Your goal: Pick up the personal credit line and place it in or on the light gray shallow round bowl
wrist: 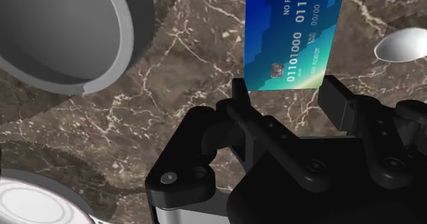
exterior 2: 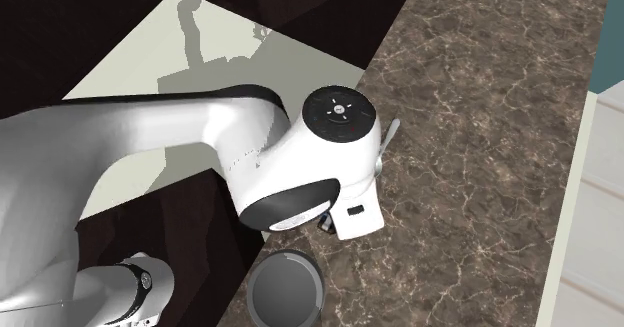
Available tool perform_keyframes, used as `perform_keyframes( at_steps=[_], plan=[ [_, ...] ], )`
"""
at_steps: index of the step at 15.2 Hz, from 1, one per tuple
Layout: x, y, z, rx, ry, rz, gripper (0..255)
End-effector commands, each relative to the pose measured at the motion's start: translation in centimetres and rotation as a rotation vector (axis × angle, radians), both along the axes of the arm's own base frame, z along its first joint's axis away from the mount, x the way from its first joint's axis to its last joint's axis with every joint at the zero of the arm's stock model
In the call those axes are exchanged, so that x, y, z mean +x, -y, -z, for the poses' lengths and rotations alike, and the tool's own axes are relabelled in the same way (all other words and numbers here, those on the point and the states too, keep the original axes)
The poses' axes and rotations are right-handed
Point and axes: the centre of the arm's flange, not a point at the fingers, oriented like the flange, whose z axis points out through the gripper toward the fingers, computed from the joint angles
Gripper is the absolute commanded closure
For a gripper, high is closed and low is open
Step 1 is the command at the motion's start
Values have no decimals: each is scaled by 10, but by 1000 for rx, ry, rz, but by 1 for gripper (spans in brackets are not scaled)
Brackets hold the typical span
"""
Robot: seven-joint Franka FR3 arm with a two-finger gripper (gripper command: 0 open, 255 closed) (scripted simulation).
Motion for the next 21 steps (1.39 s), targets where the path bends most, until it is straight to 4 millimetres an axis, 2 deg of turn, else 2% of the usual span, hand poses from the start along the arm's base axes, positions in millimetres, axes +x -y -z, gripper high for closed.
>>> perform_keyframes(
  at_steps=[1, 14, 15, 21],
  plan=[
    [-20, 18, -1, 1, 0, -1, 255],
    [-149, 131, -7, 1, 0, -1, 255],
    [-151, 132, -7, 1, 0, -1, 255],
    [-151, 132, 25, 1, 0, -1, 255]
  ],
)
